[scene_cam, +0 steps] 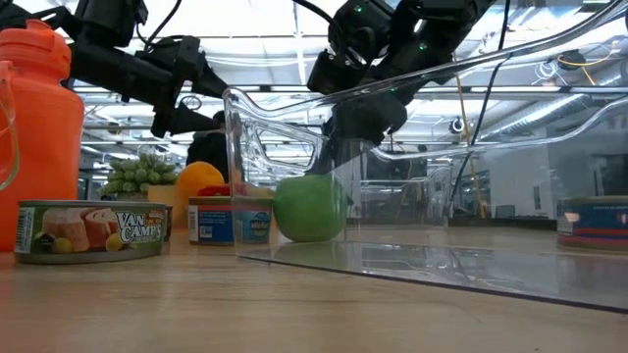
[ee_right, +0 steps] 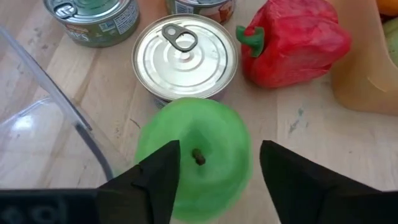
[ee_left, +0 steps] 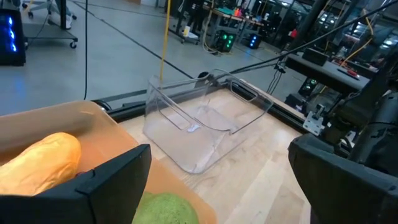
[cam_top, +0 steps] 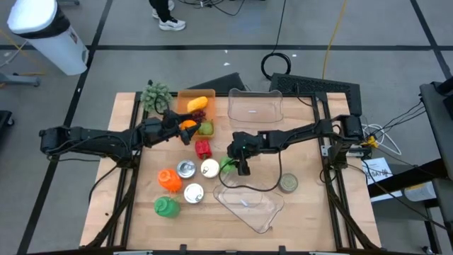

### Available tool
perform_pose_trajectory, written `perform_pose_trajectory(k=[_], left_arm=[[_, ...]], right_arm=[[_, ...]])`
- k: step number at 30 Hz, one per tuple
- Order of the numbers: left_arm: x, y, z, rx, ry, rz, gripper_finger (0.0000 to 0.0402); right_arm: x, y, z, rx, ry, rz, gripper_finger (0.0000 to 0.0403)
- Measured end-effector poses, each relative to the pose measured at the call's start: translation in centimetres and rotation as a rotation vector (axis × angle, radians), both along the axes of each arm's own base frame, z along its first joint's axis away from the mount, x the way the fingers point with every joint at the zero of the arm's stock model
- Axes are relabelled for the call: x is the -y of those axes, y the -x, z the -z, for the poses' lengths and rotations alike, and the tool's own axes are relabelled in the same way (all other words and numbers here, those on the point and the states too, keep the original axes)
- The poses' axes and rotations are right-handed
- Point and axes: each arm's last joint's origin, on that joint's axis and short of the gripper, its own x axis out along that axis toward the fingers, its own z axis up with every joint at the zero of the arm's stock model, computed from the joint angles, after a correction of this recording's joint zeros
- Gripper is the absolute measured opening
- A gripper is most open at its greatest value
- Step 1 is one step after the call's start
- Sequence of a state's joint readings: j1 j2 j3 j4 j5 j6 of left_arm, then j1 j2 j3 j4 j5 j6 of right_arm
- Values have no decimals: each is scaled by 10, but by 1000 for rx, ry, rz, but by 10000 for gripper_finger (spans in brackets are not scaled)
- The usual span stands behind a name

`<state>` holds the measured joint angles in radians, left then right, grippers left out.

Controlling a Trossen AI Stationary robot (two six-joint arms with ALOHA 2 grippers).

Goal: Pick & Place Food Item
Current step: Put the apple into the orange bin

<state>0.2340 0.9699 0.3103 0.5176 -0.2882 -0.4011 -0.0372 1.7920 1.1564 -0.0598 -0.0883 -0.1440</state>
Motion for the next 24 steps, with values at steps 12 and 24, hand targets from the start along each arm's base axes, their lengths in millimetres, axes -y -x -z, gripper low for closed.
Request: perform_pose_trajectory(k=[12,24], left_arm=[[0,0,1,-15,4,0,395],[0,0,2,-19,6,-1,395]], right_arm=[[0,0,0,-3,2,2,96],[0,0,0,5,17,-14,12]])
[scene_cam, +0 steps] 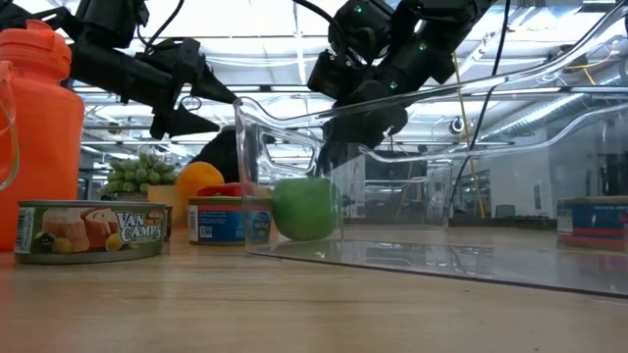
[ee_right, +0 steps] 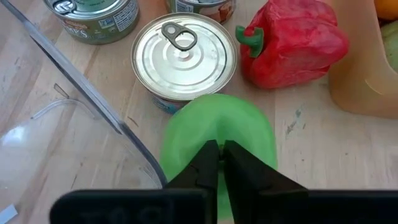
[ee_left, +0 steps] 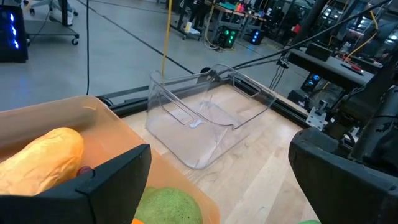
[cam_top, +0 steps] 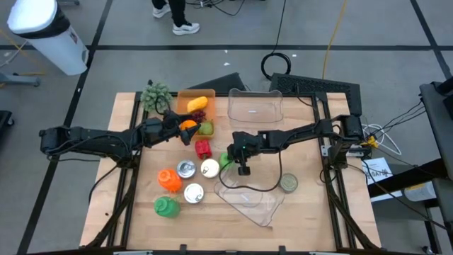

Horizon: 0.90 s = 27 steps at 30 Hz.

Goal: Pick & Place Food Item
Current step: Put the apple into the orange bin

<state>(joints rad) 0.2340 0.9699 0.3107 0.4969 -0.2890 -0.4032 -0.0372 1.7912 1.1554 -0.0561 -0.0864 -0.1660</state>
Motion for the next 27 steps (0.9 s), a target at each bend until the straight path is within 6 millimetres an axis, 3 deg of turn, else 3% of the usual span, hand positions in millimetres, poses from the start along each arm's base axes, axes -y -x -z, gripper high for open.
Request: perform_pose_trajectory(k=[17,27], left_arm=[[0,0,2,-18,13,-1,395],[2,0,2,-7,36,47,395]], right_arm=[[-1,1,-22,110,79,-13,3],[3,17,-61,239,154,36,2]])
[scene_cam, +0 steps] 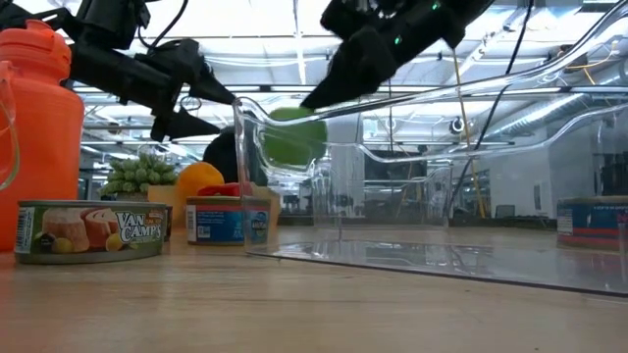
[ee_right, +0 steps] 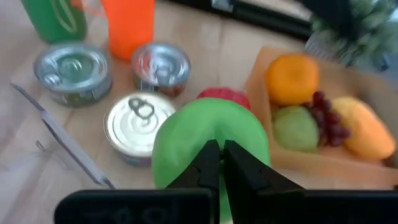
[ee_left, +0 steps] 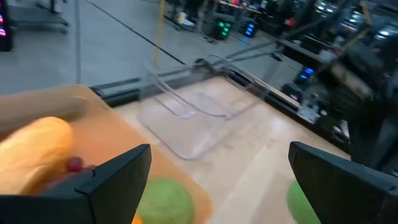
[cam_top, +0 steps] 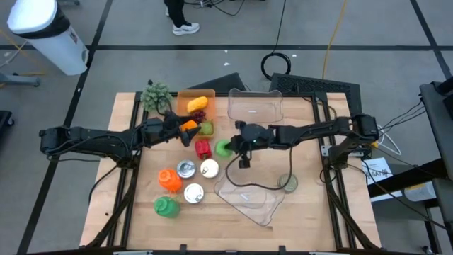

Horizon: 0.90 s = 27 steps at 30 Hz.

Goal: Pick & Place Food Item
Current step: Put the apple into the orange bin

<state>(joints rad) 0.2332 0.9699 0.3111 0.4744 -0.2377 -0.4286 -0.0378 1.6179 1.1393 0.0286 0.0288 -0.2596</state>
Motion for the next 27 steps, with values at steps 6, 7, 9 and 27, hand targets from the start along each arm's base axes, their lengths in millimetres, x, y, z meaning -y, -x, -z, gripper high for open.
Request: perform_pose_trajectory(k=[6,7,9,27], left_arm=[[9,-3,0,-9,-13,137,395],[12,-4,-1,-11,-24,159,395],[17,-6,-2,-16,-64,193,395],[46,-74,10,-95,-457,329,395]], right_arm=[[5,23,-9,80,-4,26,2],[6,28,-9,100,-4,27,2],[6,33,-8,164,-3,27,2],[5,47,11,323,-23,29,2]])
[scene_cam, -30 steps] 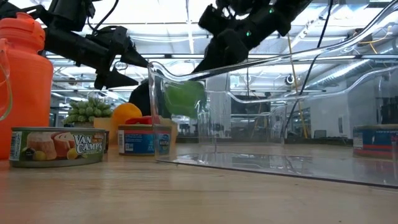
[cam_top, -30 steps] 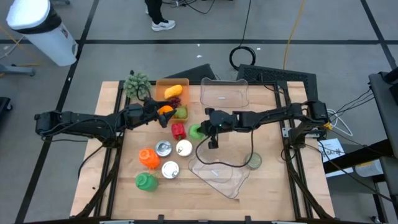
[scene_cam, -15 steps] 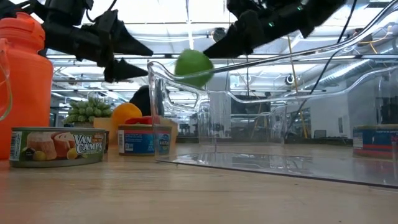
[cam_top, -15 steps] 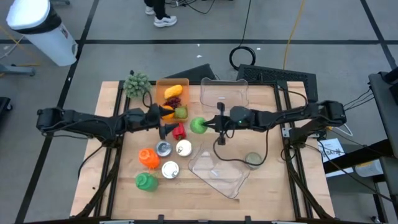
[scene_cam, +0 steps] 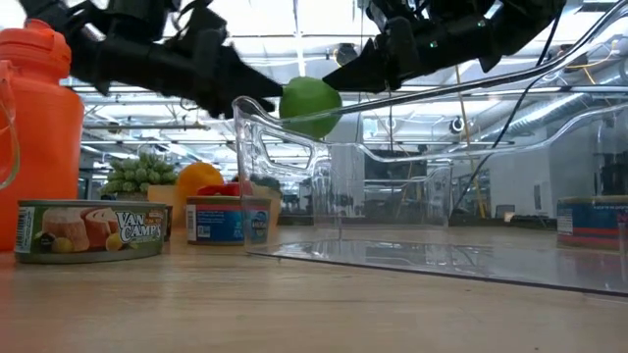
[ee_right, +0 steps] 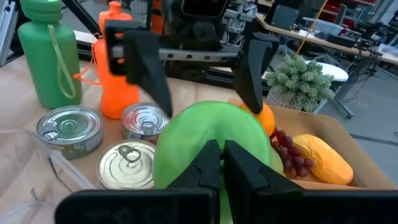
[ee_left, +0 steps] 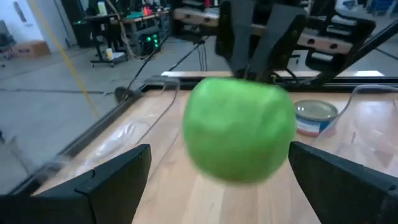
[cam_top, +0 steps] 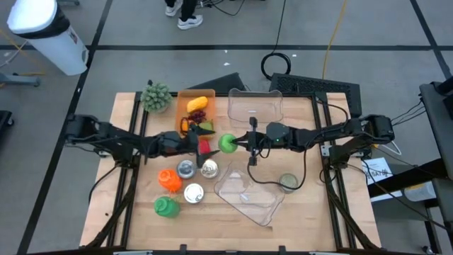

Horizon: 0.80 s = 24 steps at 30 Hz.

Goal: Pick & Place Food Item
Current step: Put the apple into the orange bin

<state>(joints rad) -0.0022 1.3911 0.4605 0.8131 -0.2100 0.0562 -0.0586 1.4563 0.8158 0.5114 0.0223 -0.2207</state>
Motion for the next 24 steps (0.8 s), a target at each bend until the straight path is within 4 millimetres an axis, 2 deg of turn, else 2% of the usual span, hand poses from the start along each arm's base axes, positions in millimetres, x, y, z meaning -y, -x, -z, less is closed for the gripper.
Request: perform_pose_trajectory(k=[5,11,21,24], left_arm=[[4,-25,-1,-35,-25,22,395],[10,-42,1,-69,-7,42,395],[11,-47,-1,-42,27,50,395],[11,-47,-2,-34,32,63,377]], right_arm=[[0,0,1,-6,0,0,2],[0,0,1,-6,0,-10,2],[-2,-1,-3,31,-7,-52,2],[-4,-1,-3,36,-7,-58,2]])
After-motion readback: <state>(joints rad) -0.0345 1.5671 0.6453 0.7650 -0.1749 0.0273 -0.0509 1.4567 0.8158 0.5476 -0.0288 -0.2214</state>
